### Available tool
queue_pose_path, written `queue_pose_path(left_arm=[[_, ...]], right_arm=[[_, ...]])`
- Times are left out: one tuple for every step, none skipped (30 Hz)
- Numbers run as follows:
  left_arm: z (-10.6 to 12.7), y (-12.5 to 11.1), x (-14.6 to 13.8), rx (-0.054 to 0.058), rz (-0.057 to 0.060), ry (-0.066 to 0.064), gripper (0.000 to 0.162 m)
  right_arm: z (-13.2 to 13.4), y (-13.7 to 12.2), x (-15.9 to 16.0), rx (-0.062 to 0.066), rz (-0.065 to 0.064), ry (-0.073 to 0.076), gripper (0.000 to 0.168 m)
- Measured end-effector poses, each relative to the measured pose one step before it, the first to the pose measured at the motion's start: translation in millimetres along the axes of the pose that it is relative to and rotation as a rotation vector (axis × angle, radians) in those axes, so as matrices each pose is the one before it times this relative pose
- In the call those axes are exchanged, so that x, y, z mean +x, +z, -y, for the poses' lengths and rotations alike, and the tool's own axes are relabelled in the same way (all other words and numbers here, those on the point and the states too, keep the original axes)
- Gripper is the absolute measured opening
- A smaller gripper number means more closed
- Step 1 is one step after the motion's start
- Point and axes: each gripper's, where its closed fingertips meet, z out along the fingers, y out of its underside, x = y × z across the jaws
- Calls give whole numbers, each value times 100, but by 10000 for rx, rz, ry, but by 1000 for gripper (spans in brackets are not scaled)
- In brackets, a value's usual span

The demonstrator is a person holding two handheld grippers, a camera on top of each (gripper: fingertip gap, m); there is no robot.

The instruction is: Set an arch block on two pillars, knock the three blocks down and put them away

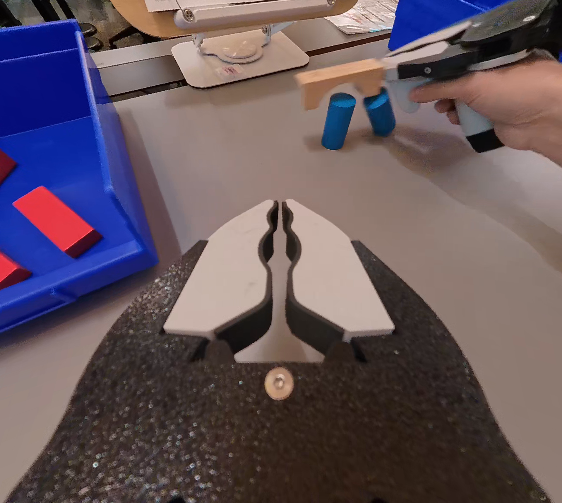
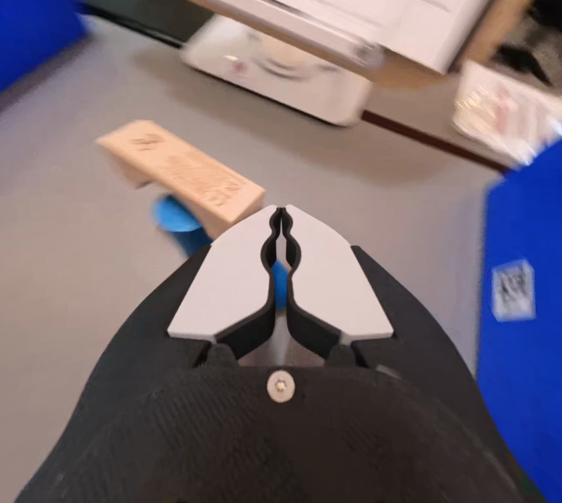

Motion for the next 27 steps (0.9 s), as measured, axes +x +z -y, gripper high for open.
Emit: queue_pose_path(left_arm=[[-123, 125, 103, -48, -27, 53, 2], [-139, 159, 70, -60, -18, 31, 2], [-149, 146, 81, -65, -29, 9, 2], [-147, 117, 144, -61, -79, -1, 2], [-116, 88, 173, -50, -100, 3, 2], [-108, 24, 119, -31, -56, 9, 2], [-62, -24, 19, -4, 3, 9, 2], [-8, -42, -12, 26, 8, 3, 2], [18, -31, 29, 34, -27, -15, 2], [30, -13, 15, 24, -42, -37, 2], [35, 1, 4, 21, -39, -43, 2], [31, 12, 35, 23, -44, -38, 2], [33, 19, 42, 22, -47, -35, 2], [16, 21, 64, 17, -40, -30, 2], [0, 33, 72, 8, -32, -10, 2], [-33, 69, 88, -7, -29, 9, 2], [-81, 104, 89, -29, -33, 10, 2], [-134, 160, 105, -43, -42, 4, 2], [-160, 192, 125, -41, -64, 7, 2], [-170, 190, 139, -40, -82, 10, 2], [-156, 161, 126, -46, -69, 10, 2], [-143, 120, 74, -47, -36, 15, 3], [-91, 64, 43, -32, -14, 18, 3], [-35, 43, 32, 1, -18, 16, 3], [28, 13, 45, 36, -30, 9, 3], [40, -4, 15, 44, -22, 3, 3], [27, -16, -12, 22, -9, -7, 3]], right_arm=[[634, -126, -2133, 6, 584, -788, 0], [388, -40, -1237, -182, 94, -803, 0], [581, 7, -1076, -19, 119, -817, 0], [674, -37, -1225, 122, 370, -731, 0], [446, -140, -767, 49, 200, -472, 0], [264, -193, -134, -43, -63, -275, 0], [101, -245, 252, -74, -186, -154, 0], [5, -272, 510, -65, -248, -10, 0], [-89, -267, 463, -54, -127, 85, 0], [-183, -211, 252, -64, 80, 51, 5], [-278, -146, 230, -70, 138, -47, 10], [-409, -68, 330, -107, 94, -146, 15], [-589, 18, 249, -210, 147, -258, 20], [-801, 91, 89, -351, 248, -368, 25], [-820, 168, -155, -387, 413, -430, 30], [-704, 243, -485, -327, 630, -477, 43], [-609, 299, -403, -295, 588, -409, 57], [-504, 358, -188, -289, 498, -287, 64], [-373, 354, -9, -269, 395, -231, 69], [-282, 383, 49, -258, 363, -249, 74], [-239, 402, -63, -263, 411, -259, 81], [-164, 396, -89, -246, 373, -175, 89], [-82, 372, -146, -227, 378, -109, 92], [32, 389, -246, -166, 430, -79, 92], [68, 365, -142, -103, 343, -6, 93], [114, 303, 27, -87, 241, 81, 95], [156, 243, 62, -46, 215, 102, 95]])
